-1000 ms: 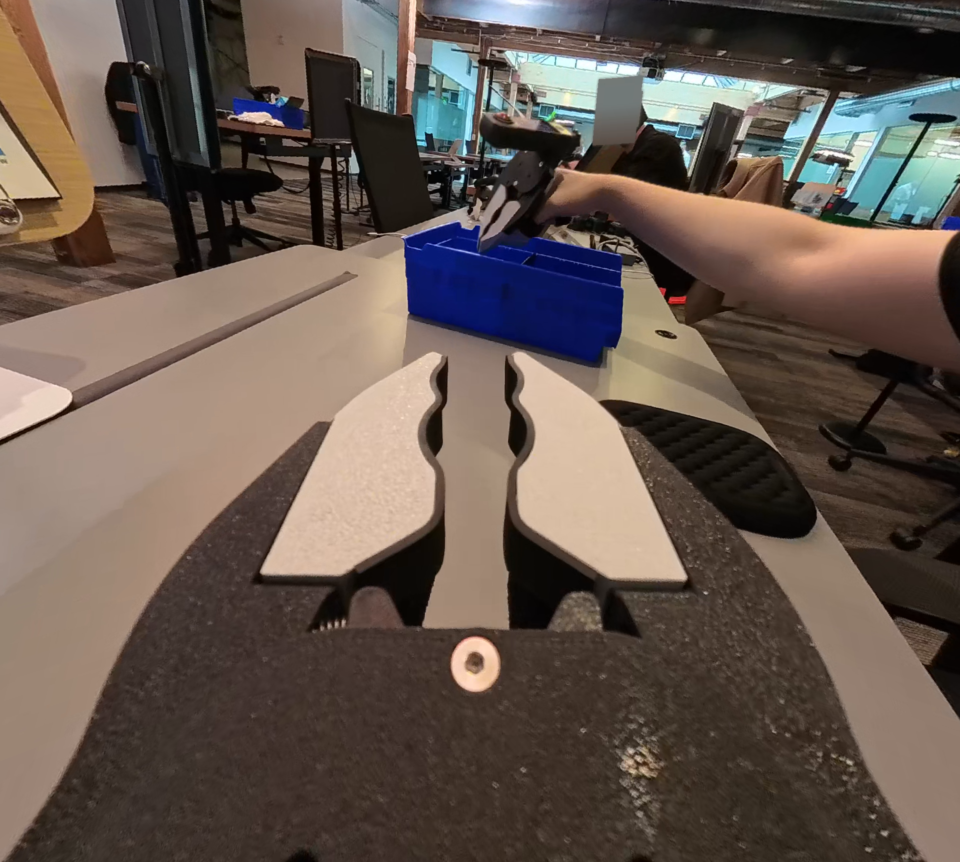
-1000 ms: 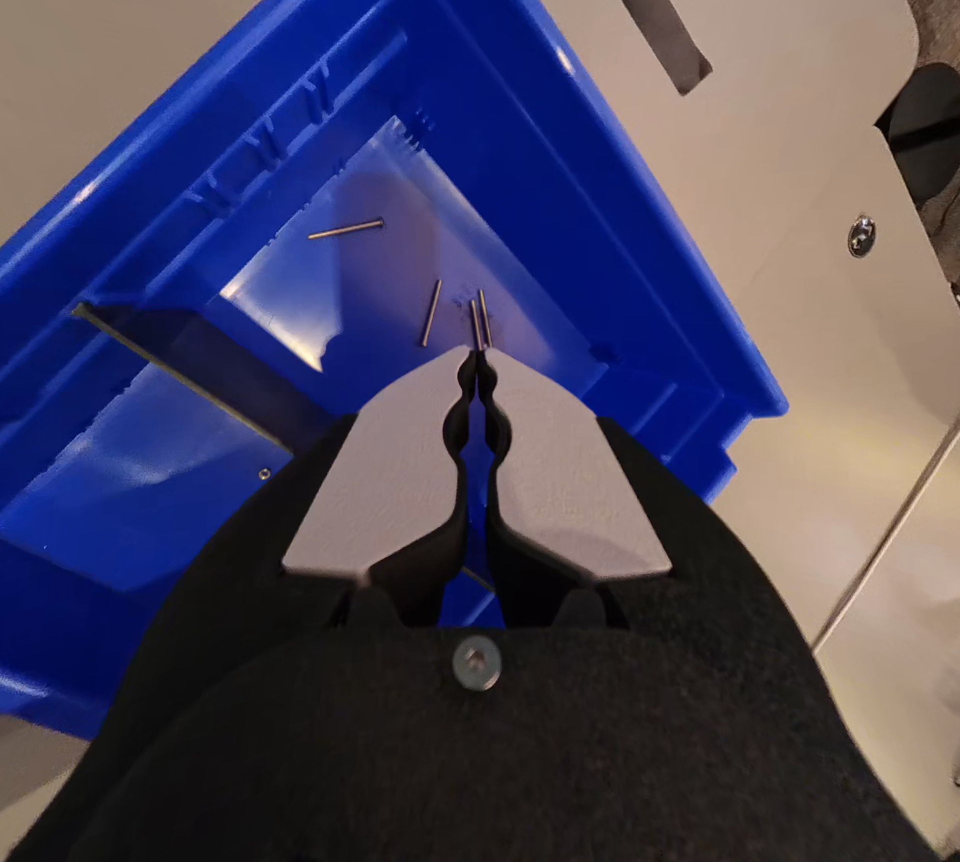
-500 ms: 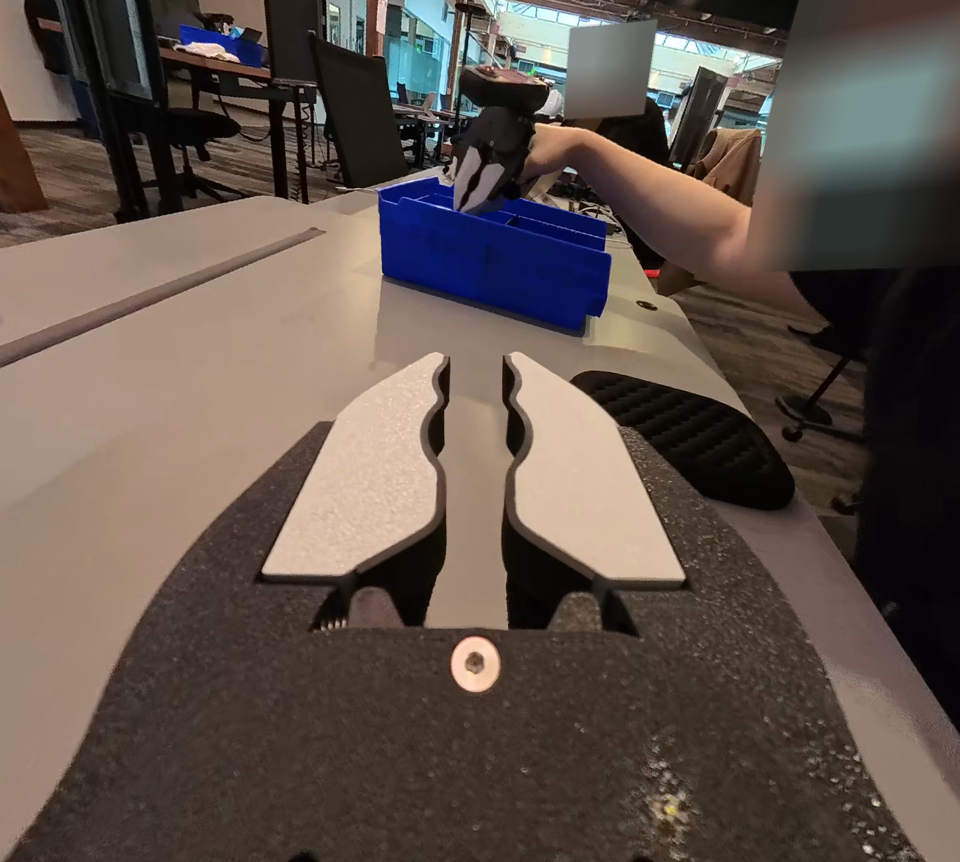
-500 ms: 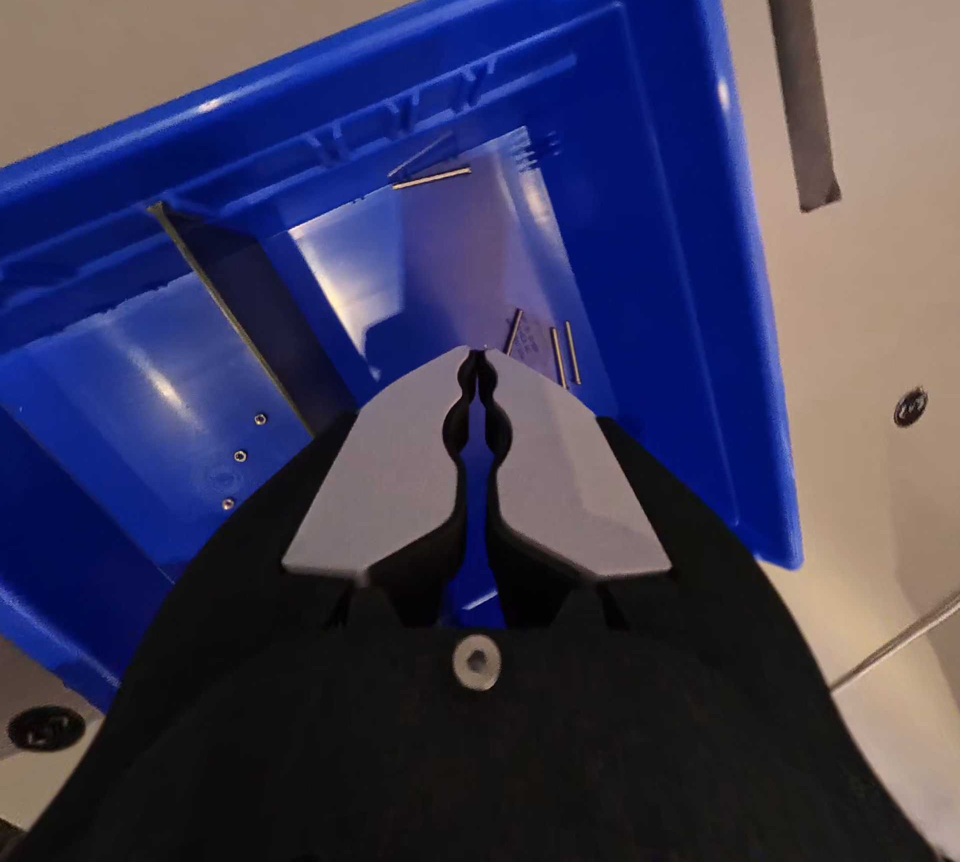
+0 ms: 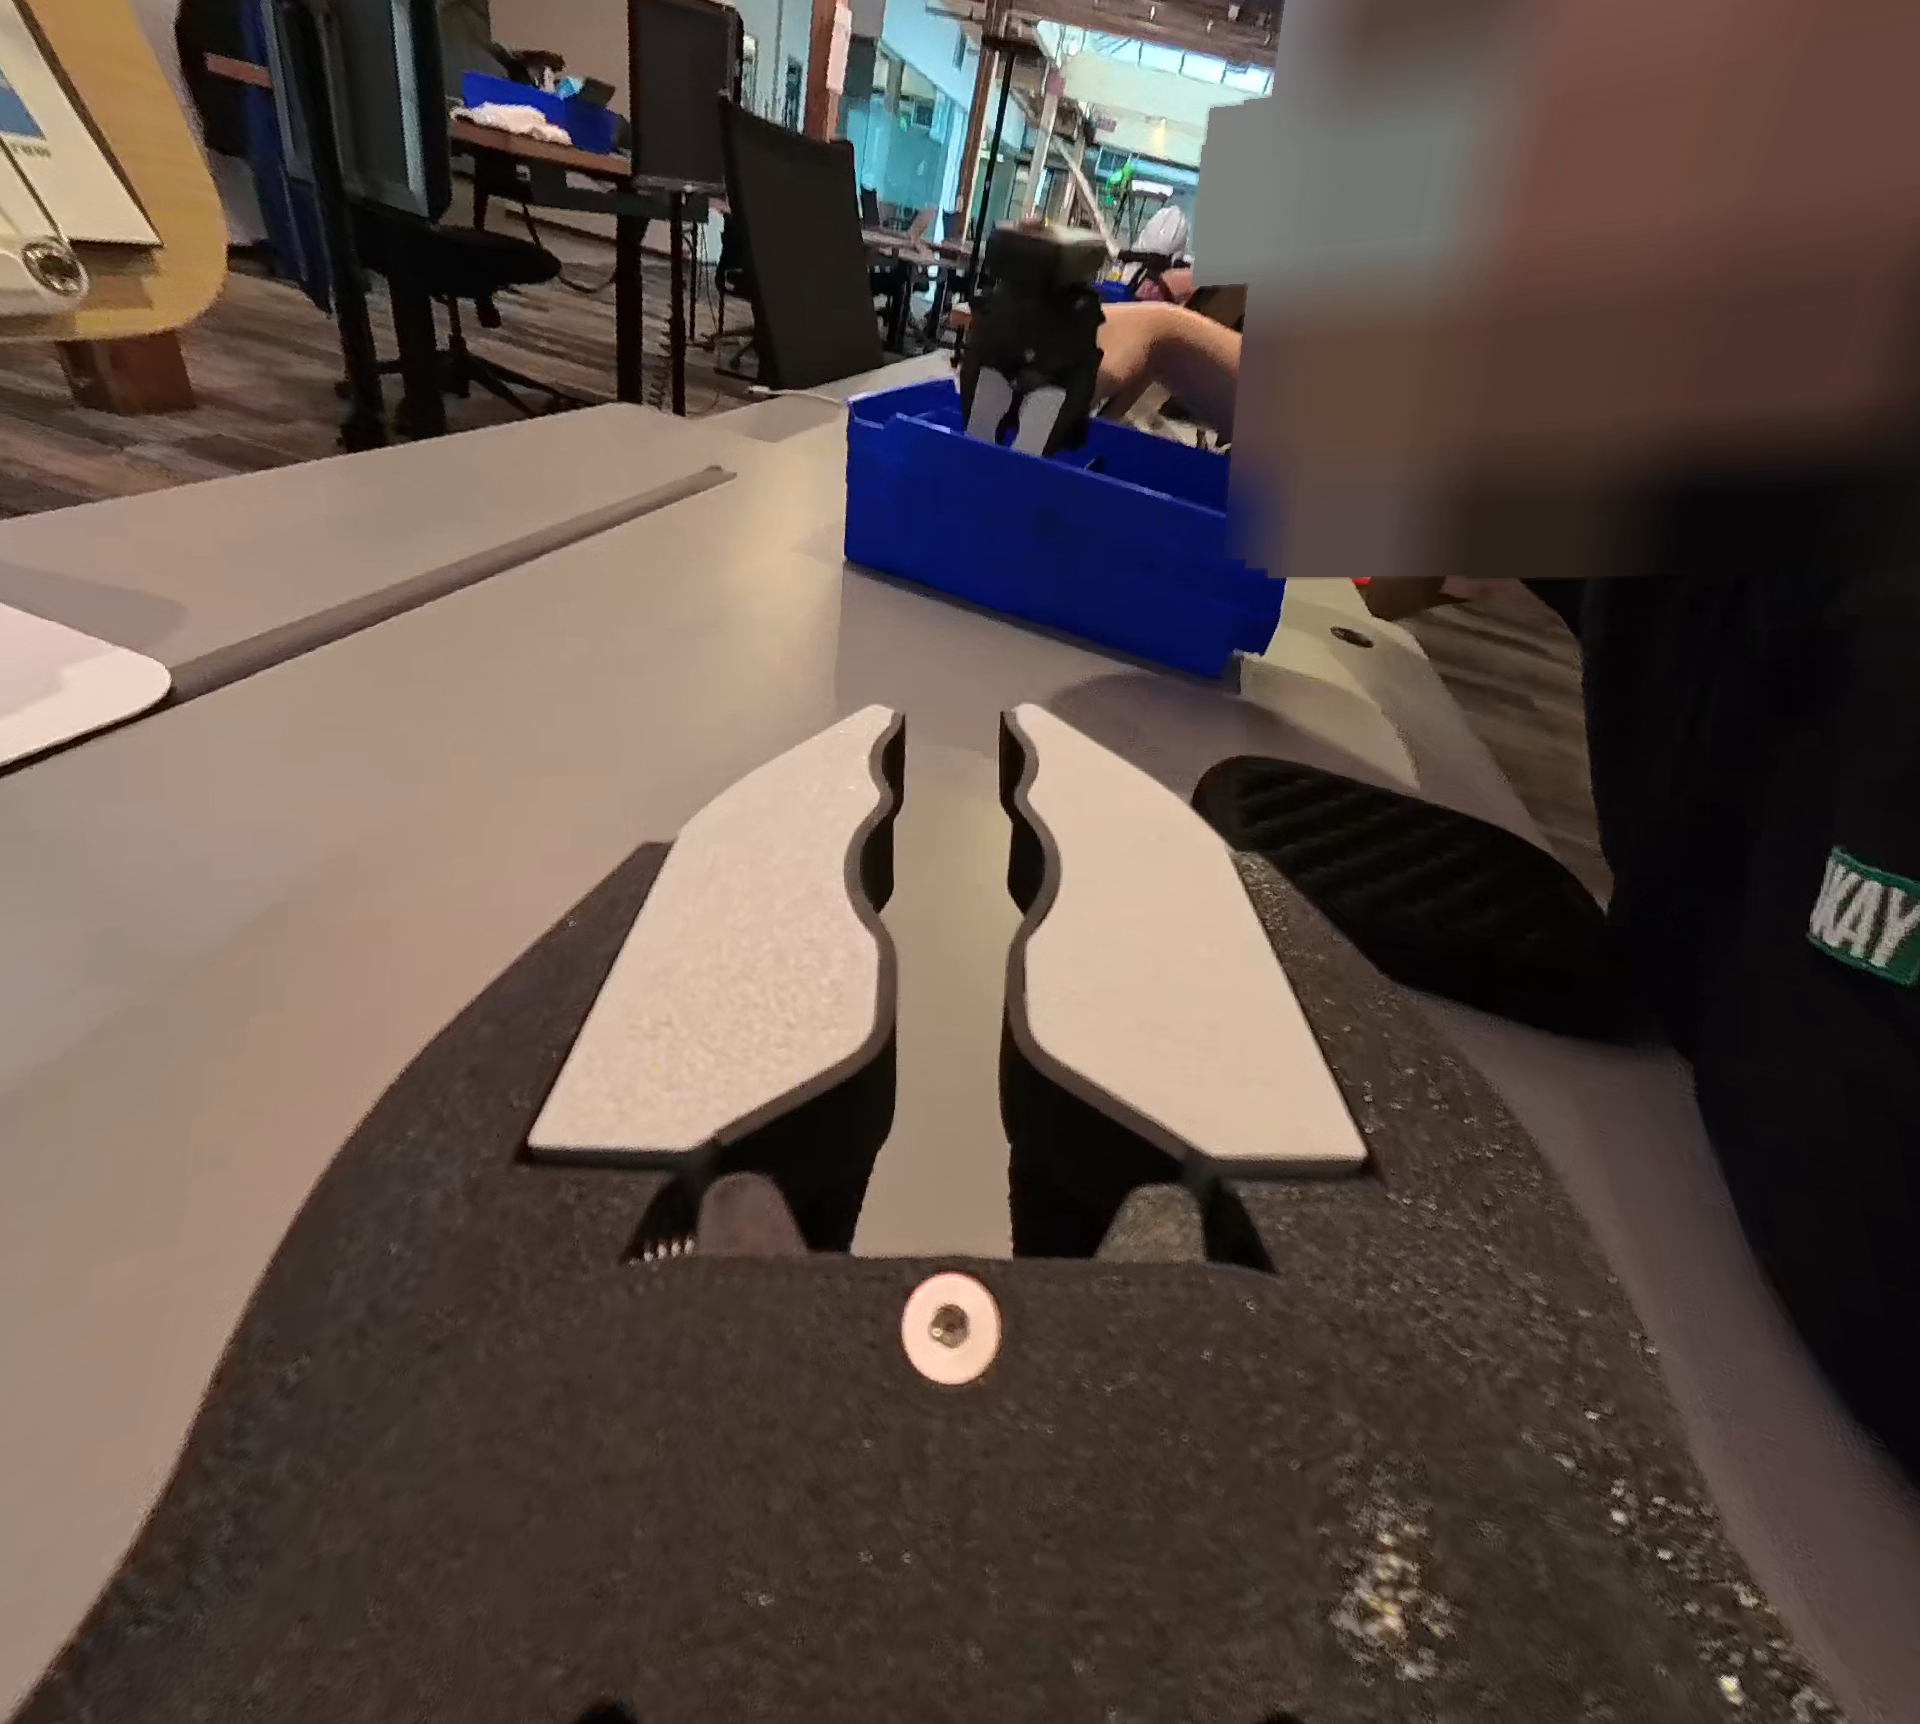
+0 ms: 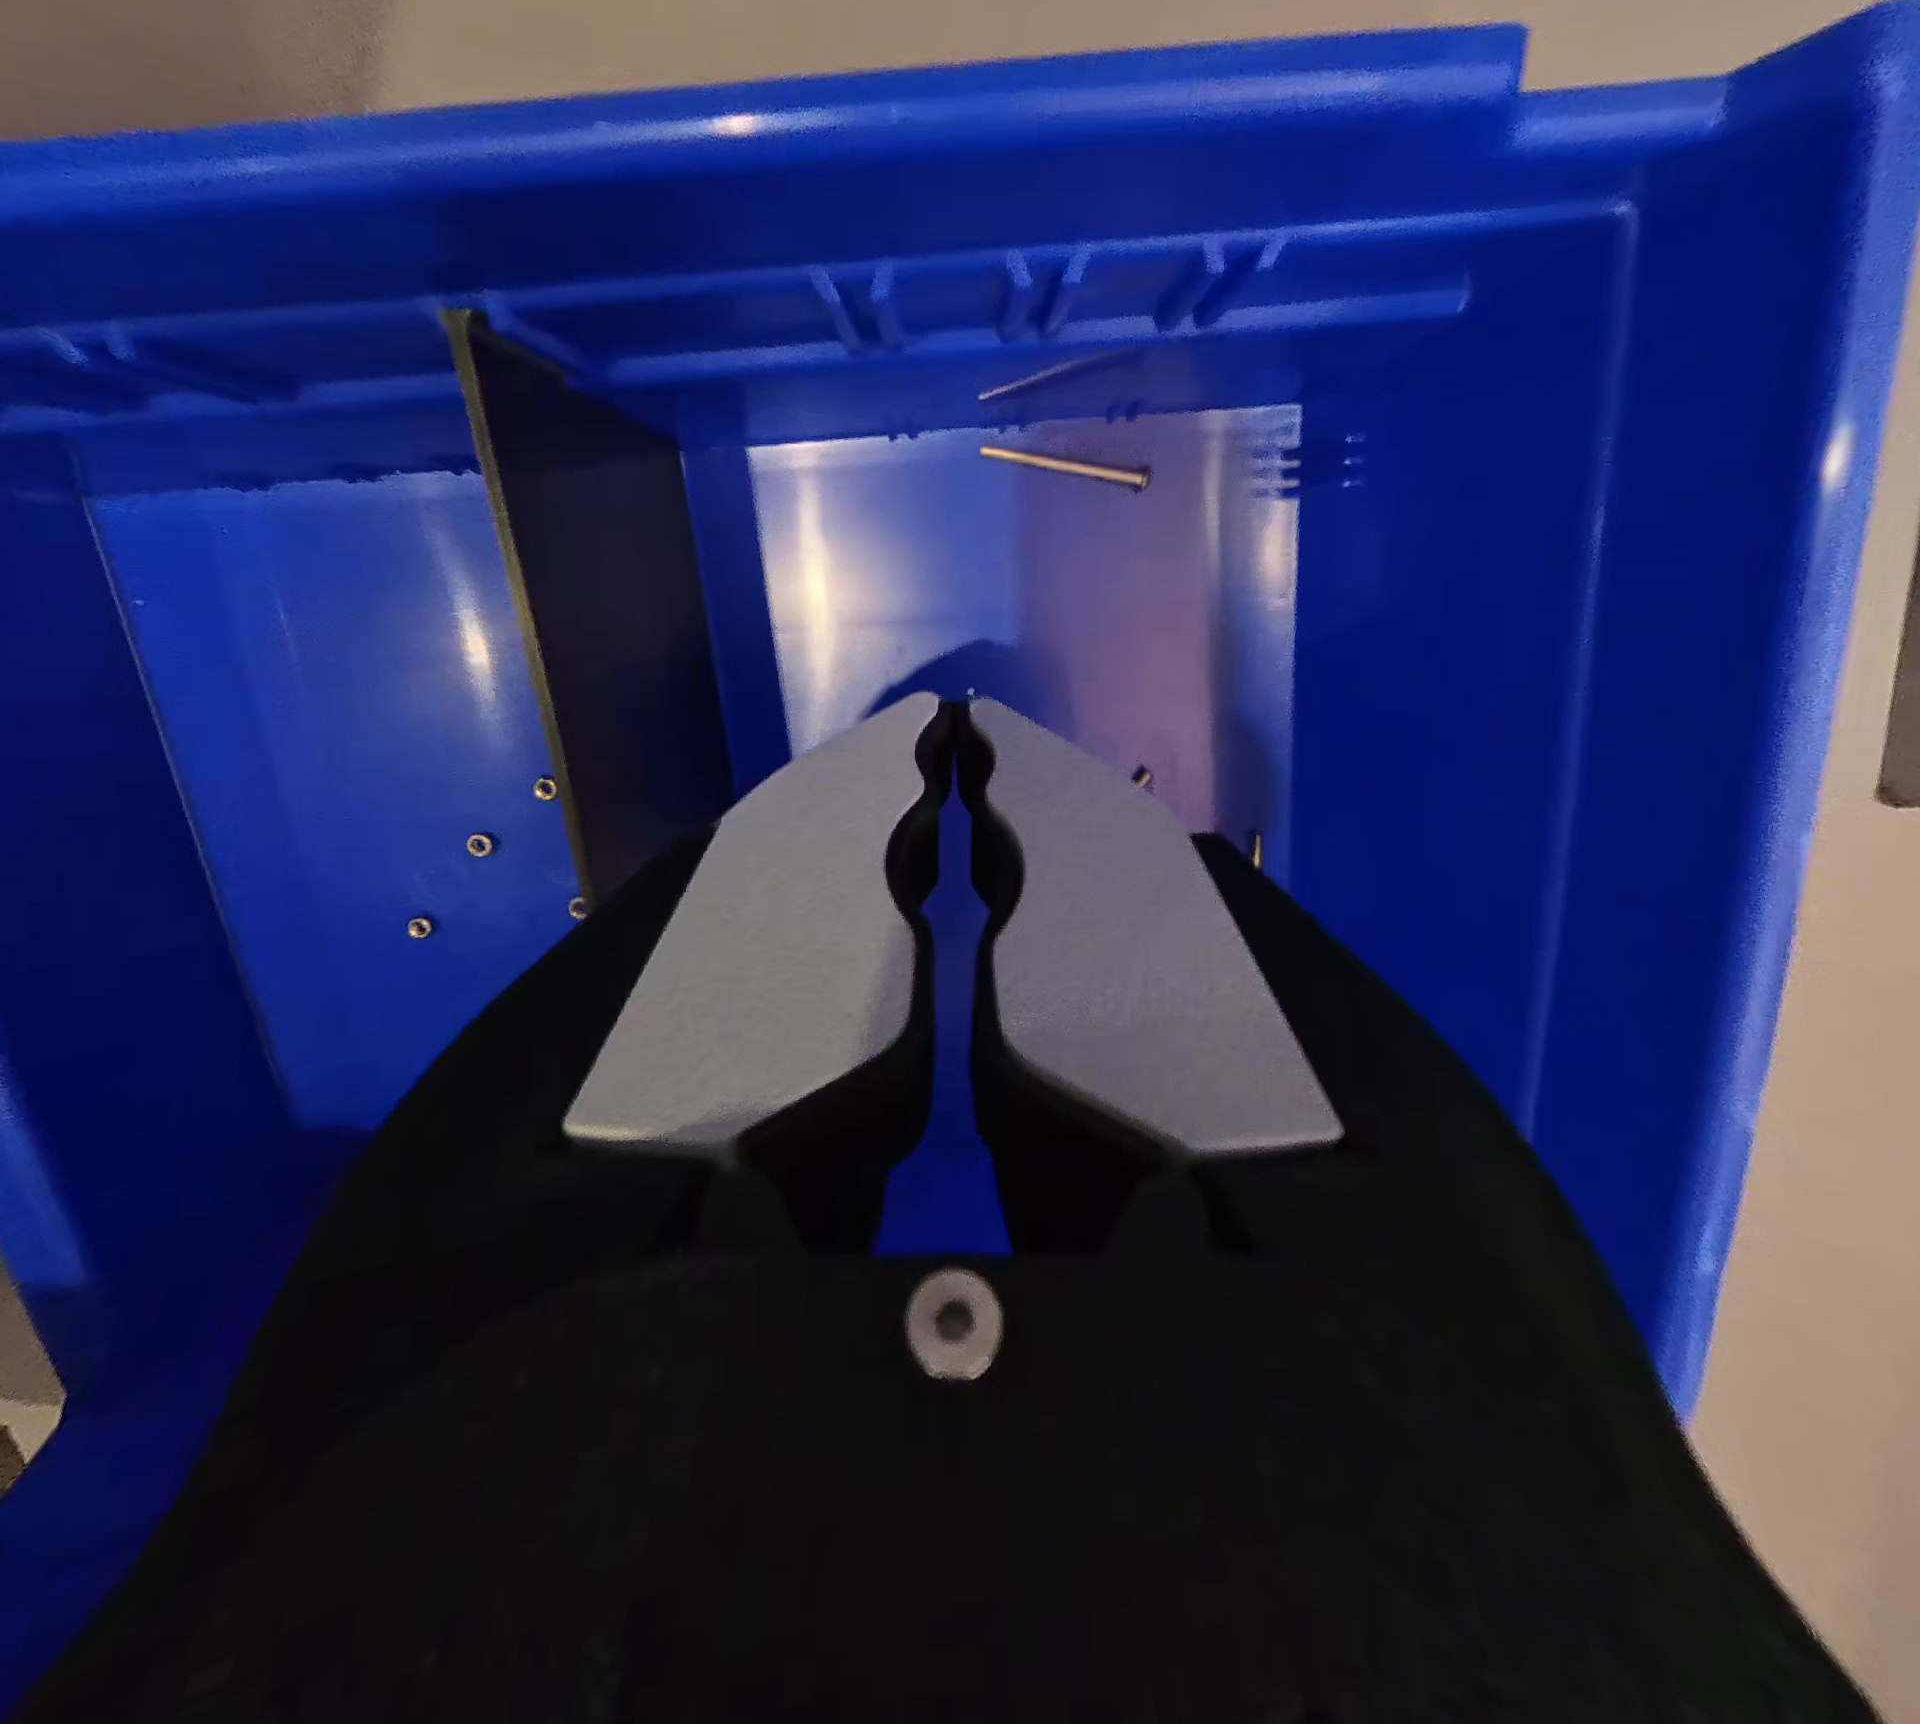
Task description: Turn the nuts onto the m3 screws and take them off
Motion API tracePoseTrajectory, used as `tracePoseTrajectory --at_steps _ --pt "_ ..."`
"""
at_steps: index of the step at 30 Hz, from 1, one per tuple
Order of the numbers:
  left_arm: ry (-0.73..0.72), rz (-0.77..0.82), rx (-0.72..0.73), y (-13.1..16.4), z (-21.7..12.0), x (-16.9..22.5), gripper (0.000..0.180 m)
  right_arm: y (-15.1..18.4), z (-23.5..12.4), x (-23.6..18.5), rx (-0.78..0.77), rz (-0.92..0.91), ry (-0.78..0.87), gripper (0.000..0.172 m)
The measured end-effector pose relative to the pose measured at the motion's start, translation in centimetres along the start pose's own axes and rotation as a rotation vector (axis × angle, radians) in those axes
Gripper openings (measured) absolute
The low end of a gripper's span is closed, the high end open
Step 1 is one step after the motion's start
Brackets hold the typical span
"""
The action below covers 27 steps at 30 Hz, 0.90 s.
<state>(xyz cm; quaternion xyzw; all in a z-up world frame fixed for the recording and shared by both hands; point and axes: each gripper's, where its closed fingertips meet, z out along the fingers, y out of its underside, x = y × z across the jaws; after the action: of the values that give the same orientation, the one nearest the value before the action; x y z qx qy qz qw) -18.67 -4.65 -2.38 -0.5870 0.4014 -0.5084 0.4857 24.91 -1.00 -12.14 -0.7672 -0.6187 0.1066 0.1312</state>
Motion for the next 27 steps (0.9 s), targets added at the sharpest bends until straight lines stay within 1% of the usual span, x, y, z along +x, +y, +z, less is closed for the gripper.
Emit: tracePoseTrajectory --at_steps 1,6,8,10,13,15,17,19,23,25,27 --pt "-0.001 0.005 -0.012 0.2 0.0 0.0 0.017 -0.1 -0.1 -0.1 0.005 -0.001 -0.013 0.0" --pt "0.011 0.009 -0.011 -0.1 0.2 0.0 0.017 0.0 -0.5 0.2 -0.068 -0.067 0.022 0.0" --pt "0.018 -0.004 -0.009 -0.1 0.2 0.0 0.017 0.3 -1.0 1.2 -0.104 -0.055 0.079 0.0" --pt "0.021 -0.003 -0.019 0.0 0.2 0.1 0.017 0.5 -2.1 2.3 -0.098 -0.027 0.149 0.0" --pt "0.025 0.003 -0.018 0.0 0.1 0.4 0.017 -0.1 -4.4 2.7 0.018 0.045 0.212 0.0" --pt "0.031 0.0 -0.026 0.1 -0.1 0.6 0.017 -0.5 -6.3 2.8 0.116 0.093 0.285 0.0" --pt "0.023 0.012 -0.016 -0.4 -0.2 0.8 0.017 -0.7 -7.9 2.3 0.212 0.151 0.344 0.0" --pt "0.031 0.018 0.02 -1.3 -0.3 1.3 0.017 -0.6 -9.5 2.2 0.299 0.26 0.444 0.0" --pt "0.068 0.013 0.043 -1.6 -0.2 2.2 0.017 -2.5 -12.2 -0.3 0.561 0.381 0.528 0.0" --pt "0.074 0.002 0.067 -1.8 -0.3 2.6 0.017 -4.0 -13.2 -2.0 0.678 0.424 0.534 0.001" --pt "0.062 -0.009 0.094 -2.3 -0.4 2.7 0.017 -5.8 -13.5 -3.8 0.755 0.426 0.519 0.007"
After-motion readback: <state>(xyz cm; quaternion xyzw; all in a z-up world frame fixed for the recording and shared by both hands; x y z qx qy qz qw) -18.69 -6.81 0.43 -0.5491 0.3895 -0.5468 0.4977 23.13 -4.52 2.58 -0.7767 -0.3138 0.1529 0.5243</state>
